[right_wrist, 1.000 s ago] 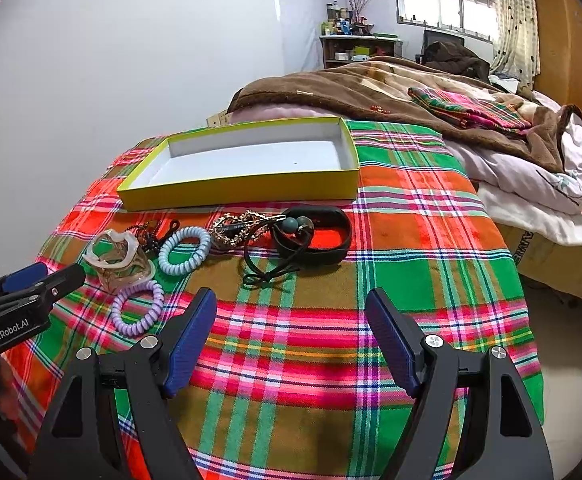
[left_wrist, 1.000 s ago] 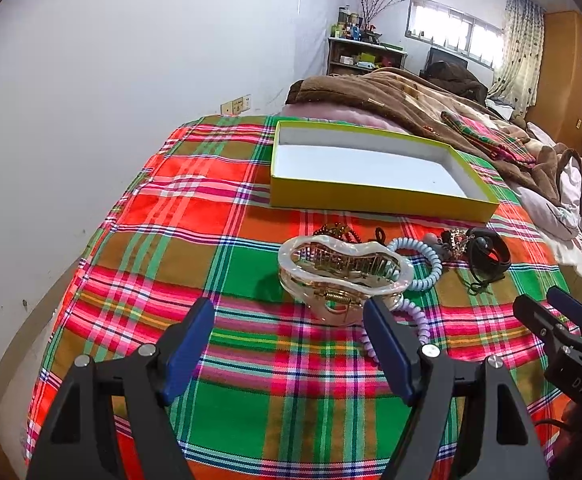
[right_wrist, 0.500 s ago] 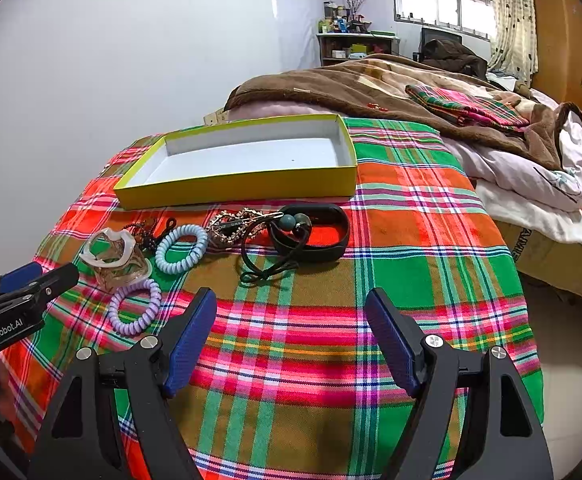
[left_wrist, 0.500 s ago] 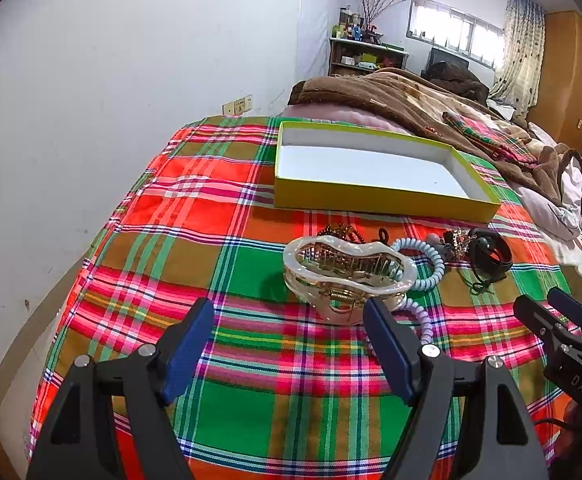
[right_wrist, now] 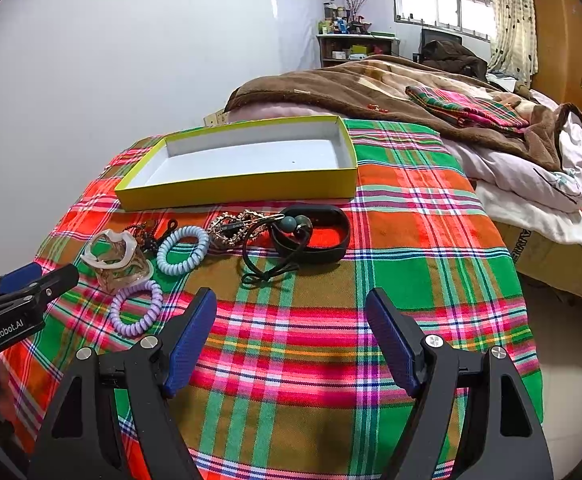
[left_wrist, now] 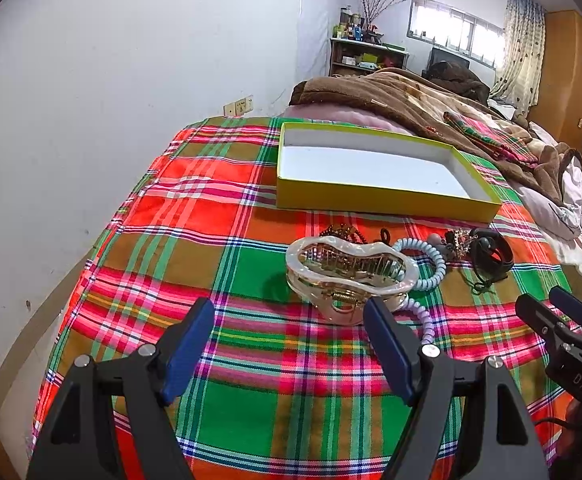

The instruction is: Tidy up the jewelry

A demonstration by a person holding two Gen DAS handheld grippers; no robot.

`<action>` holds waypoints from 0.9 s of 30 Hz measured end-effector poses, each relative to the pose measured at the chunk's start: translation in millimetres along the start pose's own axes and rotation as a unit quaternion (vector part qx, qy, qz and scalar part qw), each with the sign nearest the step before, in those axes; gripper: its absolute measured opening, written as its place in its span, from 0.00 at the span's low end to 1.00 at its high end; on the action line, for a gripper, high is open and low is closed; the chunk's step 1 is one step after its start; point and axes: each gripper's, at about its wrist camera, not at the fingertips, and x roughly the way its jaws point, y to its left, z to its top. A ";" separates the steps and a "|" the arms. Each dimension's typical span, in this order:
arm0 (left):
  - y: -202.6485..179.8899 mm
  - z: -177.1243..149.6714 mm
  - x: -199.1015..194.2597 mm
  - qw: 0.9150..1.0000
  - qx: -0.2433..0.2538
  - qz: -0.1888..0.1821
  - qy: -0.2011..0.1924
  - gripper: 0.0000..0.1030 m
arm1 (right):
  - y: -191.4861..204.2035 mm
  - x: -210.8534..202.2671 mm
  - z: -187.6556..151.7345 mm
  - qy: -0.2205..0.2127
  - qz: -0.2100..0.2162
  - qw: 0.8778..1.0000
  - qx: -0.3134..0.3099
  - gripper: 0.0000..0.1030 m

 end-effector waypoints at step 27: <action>11.3 16.6 -2.7 0.998 0.029 -0.059 -0.015 0.76 | -12.0 12.9 10.5 0.010 0.030 0.999 0.042 0.75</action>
